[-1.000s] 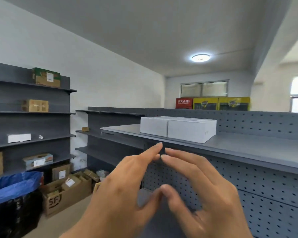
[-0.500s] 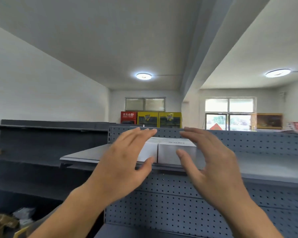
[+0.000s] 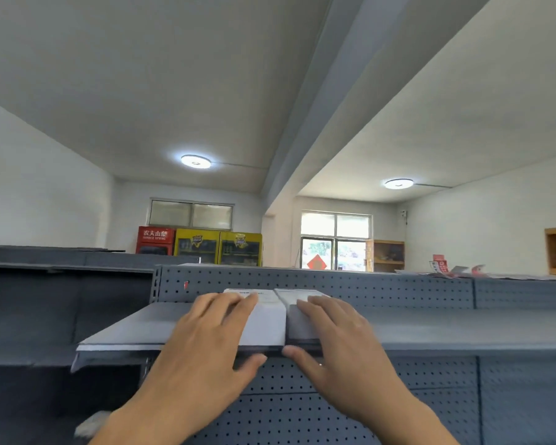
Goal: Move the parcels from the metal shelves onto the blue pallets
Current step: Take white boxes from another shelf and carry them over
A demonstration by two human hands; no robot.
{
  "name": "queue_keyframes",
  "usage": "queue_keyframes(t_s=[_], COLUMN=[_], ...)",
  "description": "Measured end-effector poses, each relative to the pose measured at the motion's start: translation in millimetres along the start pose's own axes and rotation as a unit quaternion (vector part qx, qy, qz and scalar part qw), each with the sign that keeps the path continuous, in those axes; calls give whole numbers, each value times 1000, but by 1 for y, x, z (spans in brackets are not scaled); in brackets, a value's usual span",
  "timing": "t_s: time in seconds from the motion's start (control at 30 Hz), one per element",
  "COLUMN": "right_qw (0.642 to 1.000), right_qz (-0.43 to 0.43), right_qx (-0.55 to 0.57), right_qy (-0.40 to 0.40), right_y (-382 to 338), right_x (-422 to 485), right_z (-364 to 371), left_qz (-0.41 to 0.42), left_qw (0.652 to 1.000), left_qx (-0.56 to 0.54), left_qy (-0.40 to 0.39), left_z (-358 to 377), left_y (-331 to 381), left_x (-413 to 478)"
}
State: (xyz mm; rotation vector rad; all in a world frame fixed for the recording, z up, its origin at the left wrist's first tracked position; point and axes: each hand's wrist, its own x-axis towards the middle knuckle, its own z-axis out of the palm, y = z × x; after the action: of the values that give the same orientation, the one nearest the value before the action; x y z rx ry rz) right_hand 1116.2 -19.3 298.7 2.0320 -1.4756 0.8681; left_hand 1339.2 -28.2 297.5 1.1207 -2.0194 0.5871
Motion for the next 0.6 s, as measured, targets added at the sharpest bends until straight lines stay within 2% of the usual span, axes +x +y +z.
queue_keyframes(t_s=[0.13,0.27,0.43,0.6], right_qw=[999,991,971,968], right_qz=[13,-3,-36,-43], right_qx=[-39,-105,-111,-79], right_qy=[10,86,208,234], right_y=[-2,-2,4,16], right_x=[-4,-14,-28,-46], right_z=[-8,-9,-11,-23], left_qz=[19,21,24,28], left_qw=[999,997,992,990], left_qx=[8,-29,-34,-31], left_qy=[30,62,117,133], left_z=[3,2,-10,-17], left_y=[-11,-12,-2,21], left_x=[-5,-9,-18,-22])
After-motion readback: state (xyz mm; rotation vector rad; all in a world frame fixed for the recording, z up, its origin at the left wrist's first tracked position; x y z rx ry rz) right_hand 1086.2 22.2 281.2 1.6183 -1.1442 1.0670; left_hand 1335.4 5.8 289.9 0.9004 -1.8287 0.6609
